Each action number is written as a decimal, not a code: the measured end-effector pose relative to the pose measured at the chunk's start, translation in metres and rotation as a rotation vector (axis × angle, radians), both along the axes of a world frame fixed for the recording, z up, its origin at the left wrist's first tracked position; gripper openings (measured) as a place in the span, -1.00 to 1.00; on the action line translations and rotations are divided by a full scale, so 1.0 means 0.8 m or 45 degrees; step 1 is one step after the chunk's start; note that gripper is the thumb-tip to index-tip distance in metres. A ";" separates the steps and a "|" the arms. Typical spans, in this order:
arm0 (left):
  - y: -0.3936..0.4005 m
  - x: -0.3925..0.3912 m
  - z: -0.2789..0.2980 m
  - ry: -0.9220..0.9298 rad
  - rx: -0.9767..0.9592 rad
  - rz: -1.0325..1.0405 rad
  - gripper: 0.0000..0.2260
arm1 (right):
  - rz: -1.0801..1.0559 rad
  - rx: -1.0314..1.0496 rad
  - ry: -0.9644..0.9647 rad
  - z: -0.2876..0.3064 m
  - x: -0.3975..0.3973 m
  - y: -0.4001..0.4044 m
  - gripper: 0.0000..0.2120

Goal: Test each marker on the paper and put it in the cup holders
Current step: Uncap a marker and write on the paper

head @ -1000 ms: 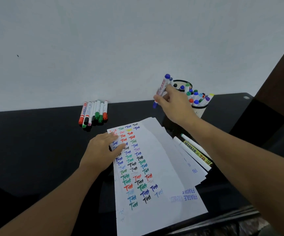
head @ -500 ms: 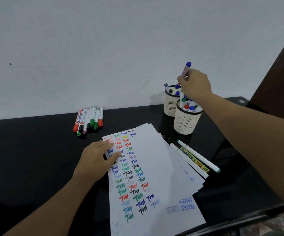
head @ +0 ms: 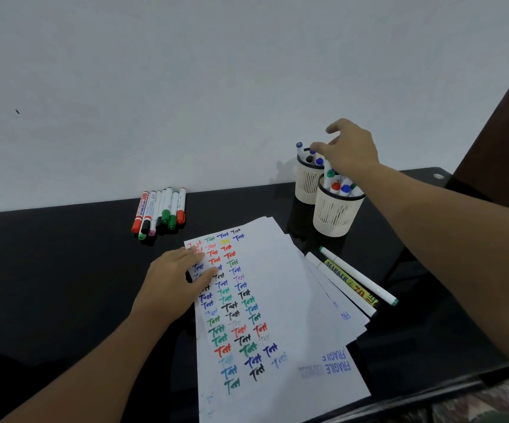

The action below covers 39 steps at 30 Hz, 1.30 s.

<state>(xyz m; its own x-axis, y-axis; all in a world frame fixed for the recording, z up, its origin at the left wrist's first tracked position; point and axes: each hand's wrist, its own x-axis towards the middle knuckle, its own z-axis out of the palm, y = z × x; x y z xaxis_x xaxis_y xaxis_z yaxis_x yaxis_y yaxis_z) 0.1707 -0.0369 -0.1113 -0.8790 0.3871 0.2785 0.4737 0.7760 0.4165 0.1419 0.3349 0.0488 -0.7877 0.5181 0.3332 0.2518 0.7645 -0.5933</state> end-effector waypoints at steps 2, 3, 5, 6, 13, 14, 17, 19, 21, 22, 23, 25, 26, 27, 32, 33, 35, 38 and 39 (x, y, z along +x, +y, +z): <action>0.000 0.001 0.001 0.000 -0.006 -0.002 -0.47 | 0.008 0.044 0.039 -0.001 0.002 -0.005 -0.57; 0.000 0.001 0.001 0.001 -0.008 -0.005 -0.47 | 0.019 0.089 0.062 -0.001 0.005 -0.008 -0.60; 0.000 0.001 0.001 0.005 -0.009 -0.011 -0.47 | 0.053 0.186 0.125 0.002 0.012 -0.023 -0.69; 0.000 0.000 0.001 0.005 -0.009 -0.014 -0.47 | 0.078 0.233 0.161 0.003 0.018 -0.033 -0.73; -0.002 0.001 -0.002 -0.019 -0.005 -0.003 -0.31 | 0.539 0.481 0.196 -0.033 0.045 -0.146 -0.83; -0.002 0.001 -0.002 -0.031 -0.008 0.000 -0.26 | 0.632 0.497 0.105 -0.046 0.044 -0.162 -0.80; -0.001 -0.001 -0.003 -0.073 -0.037 0.005 -0.14 | 0.831 0.549 -0.279 -0.092 0.032 -0.198 -0.64; -0.001 -0.003 -0.005 -0.087 -0.032 0.006 -0.13 | 0.876 0.568 -0.447 -0.120 0.018 -0.214 -0.56; -0.001 -0.004 -0.005 -0.083 -0.030 0.001 -0.15 | 0.887 0.589 -0.495 -0.134 0.002 -0.226 -0.49; 0.000 -0.004 -0.005 -0.077 -0.033 -0.003 -0.17 | 0.885 0.608 -0.499 -0.138 -0.008 -0.232 -0.46; 0.000 -0.005 -0.006 -0.073 -0.035 -0.005 -0.19 | 0.879 0.636 -0.497 -0.140 -0.018 -0.238 -0.44; 0.000 -0.007 -0.007 -0.064 -0.046 -0.002 -0.22 | 0.859 0.730 -0.481 -0.142 -0.037 -0.250 -0.39; 0.000 -0.008 -0.008 -0.059 -0.058 -0.001 -0.21 | 0.851 0.780 -0.476 -0.144 -0.046 -0.256 -0.36; 0.000 -0.009 -0.010 -0.056 -0.068 -0.001 -0.21 | 0.848 0.817 -0.476 -0.144 -0.053 -0.261 -0.34; -0.001 -0.017 -0.020 -0.022 -0.092 -0.023 -0.22 | 0.855 0.925 -0.542 -0.150 -0.074 -0.279 -0.30; -0.001 -0.017 -0.021 -0.018 -0.090 -0.023 -0.23 | 0.847 0.930 -0.527 -0.152 -0.075 -0.280 -0.31; -0.002 -0.016 -0.021 -0.006 -0.086 -0.020 -0.23 | 0.831 0.925 -0.453 -0.154 -0.074 -0.279 -0.42; 0.000 -0.013 -0.017 -0.014 -0.080 -0.009 -0.24 | 0.807 0.946 -0.316 -0.156 -0.072 -0.275 -0.61; 0.000 -0.012 -0.015 -0.022 -0.080 -0.005 -0.24 | 0.801 0.958 -0.290 -0.156 -0.072 -0.273 -0.61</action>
